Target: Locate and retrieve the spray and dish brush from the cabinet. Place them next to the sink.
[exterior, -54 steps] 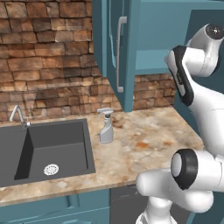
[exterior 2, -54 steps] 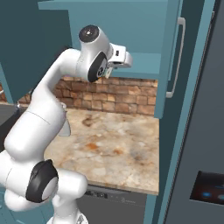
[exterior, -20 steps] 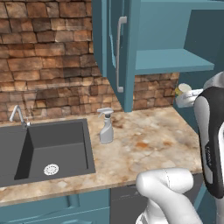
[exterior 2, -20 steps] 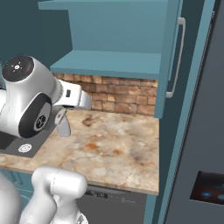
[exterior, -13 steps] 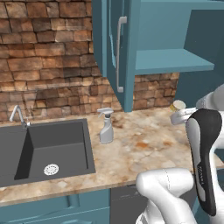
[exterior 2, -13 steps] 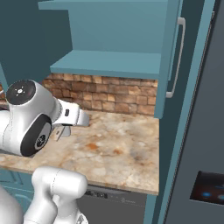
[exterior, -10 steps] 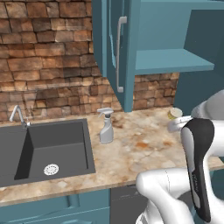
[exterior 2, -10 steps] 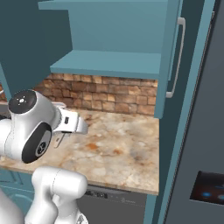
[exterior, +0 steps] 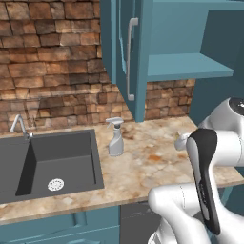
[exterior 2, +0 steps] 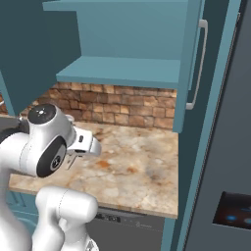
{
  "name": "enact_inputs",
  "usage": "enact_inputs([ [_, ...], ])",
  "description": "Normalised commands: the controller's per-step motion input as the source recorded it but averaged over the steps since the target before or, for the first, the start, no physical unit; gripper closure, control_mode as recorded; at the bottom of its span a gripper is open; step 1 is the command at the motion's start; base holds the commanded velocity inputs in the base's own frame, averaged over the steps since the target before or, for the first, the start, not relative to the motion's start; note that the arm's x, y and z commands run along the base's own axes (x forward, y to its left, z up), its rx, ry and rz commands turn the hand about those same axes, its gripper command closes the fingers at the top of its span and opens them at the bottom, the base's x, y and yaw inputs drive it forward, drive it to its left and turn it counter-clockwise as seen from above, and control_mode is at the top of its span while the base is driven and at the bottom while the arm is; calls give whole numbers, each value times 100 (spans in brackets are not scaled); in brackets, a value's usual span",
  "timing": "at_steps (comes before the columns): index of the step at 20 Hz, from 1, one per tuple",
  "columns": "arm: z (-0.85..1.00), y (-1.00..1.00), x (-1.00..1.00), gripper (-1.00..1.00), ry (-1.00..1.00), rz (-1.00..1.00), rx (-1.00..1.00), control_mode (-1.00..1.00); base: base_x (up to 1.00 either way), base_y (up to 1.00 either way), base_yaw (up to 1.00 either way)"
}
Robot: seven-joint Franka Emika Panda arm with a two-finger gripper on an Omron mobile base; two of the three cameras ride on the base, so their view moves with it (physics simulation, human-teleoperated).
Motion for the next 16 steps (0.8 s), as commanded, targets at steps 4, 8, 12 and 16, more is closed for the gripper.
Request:
enact_inputs([
  [4,-61,14,28,100,-3,4,0,-100,0,0,0],
  [8,-54,28,39,100,-1,4,0,-100,0,0,0],
  [12,-55,29,39,100,-1,5,-1,-100,0,0,0],
  [16,-59,4,39,100,-4,11,0,-100,0,0,0],
])
